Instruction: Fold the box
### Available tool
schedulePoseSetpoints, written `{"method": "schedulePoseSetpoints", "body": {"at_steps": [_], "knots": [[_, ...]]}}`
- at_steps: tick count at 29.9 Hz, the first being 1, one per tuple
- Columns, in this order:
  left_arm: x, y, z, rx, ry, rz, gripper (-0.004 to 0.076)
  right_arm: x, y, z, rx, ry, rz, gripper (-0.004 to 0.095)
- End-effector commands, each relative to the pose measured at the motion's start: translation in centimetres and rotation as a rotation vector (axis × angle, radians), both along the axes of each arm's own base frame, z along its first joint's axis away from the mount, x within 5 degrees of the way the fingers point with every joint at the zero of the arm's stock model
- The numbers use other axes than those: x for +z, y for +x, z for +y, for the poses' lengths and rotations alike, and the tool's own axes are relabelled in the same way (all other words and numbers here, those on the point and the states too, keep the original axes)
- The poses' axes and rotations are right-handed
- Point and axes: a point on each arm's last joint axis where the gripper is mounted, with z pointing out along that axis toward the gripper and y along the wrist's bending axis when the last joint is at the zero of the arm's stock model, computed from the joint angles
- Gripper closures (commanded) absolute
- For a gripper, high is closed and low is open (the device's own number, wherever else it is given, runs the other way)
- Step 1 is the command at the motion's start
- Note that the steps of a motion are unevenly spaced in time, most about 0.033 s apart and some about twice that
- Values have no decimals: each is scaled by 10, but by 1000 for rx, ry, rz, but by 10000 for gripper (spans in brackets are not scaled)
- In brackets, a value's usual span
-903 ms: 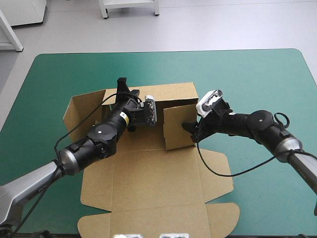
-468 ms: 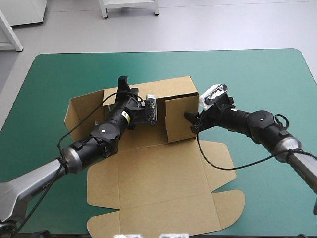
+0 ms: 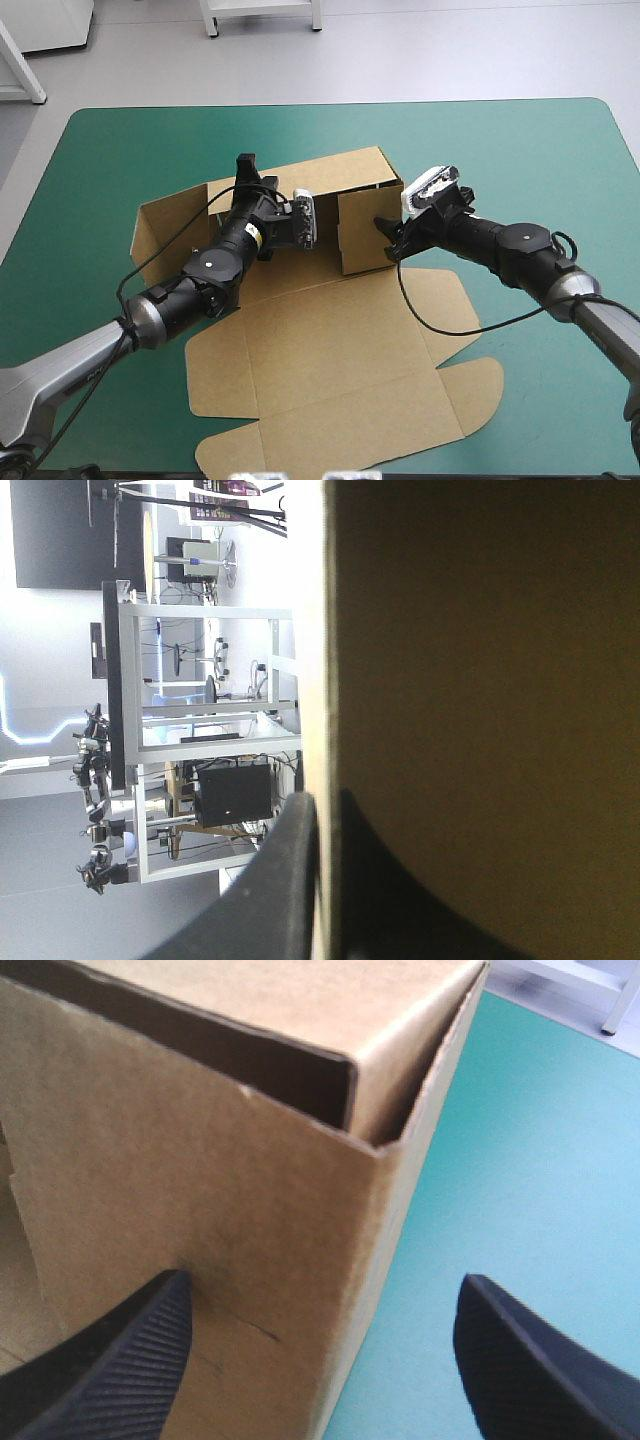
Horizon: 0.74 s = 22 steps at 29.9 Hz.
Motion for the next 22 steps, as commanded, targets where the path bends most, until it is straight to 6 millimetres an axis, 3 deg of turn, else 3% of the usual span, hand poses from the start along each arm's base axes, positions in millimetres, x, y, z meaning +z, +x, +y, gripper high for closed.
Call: {"method": "schedulePoseSetpoints", "body": {"at_steps": [1,10,17,22], "knots": [[21,-4,0,-14,-52,-58,732,23,4,-5,-66,29,-83,231],[21,-4,0,-13,-55,-61,732,23,7,-3,-39,18,-120,230],[21,-4,0,-13,-55,-61,732,22,22,7,-4,68,-117,177],[21,-4,0,-12,-55,-61,732,23,24,17,107,93,-138,179]]}}
